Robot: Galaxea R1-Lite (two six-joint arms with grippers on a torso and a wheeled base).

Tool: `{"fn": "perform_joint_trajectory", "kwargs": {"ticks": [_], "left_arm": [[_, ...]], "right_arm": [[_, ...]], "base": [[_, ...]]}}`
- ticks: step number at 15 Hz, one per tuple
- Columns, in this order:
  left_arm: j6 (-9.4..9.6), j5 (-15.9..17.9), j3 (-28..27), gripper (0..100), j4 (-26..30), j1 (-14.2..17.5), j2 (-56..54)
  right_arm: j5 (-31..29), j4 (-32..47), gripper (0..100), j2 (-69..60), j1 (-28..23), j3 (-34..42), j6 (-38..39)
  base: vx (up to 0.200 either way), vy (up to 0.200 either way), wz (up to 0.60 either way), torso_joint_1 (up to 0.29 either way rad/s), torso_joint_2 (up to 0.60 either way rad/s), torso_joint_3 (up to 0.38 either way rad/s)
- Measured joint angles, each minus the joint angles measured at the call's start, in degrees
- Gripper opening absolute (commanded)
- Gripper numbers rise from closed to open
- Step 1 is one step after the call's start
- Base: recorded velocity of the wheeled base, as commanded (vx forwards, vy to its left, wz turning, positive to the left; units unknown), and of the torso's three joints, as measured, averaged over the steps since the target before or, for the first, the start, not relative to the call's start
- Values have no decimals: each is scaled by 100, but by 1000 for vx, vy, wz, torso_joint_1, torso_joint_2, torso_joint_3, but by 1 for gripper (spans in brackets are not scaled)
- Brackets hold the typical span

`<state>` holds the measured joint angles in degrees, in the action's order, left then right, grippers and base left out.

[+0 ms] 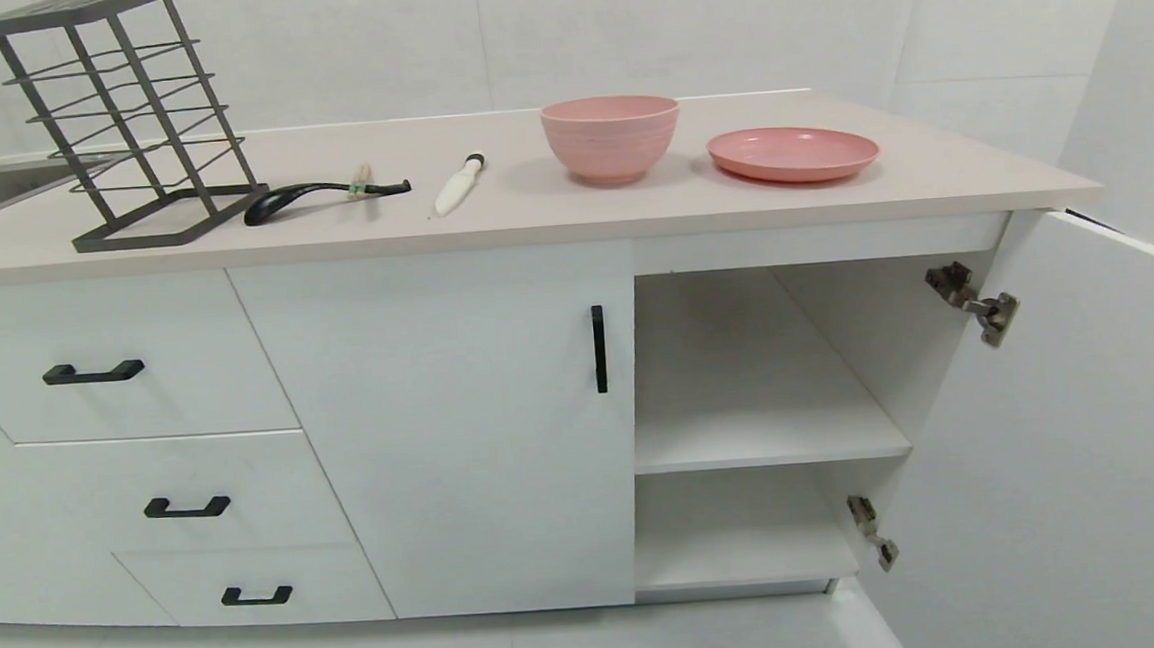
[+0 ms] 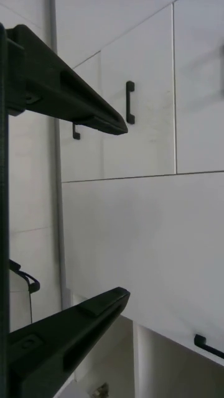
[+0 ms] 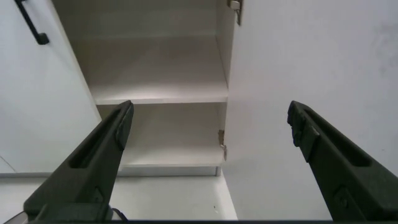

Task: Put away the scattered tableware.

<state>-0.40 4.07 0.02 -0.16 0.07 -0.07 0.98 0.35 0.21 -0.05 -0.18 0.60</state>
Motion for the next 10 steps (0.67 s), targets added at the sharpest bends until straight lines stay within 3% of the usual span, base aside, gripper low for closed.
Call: {"fn": "perform_joint_trajectory", "kwargs": {"ticks": [3,7,10], "left_arm": [[-2,-6,-2,100,0,-7,0],[-17,-6,-2,100,6,-7,0],[-26,-13,-2,100,-5,-10,0]], "right_arm": [[-7,5,100,1,-6,0,-6],[-13,2,100,1,-5,5,-6],[-11,0,100,1,-5,0,-6]], "base": [[0,0,0,72,-91,-23],[0,0,0,227,-113,-133],[200,0,0,118,-344,-119]]}}
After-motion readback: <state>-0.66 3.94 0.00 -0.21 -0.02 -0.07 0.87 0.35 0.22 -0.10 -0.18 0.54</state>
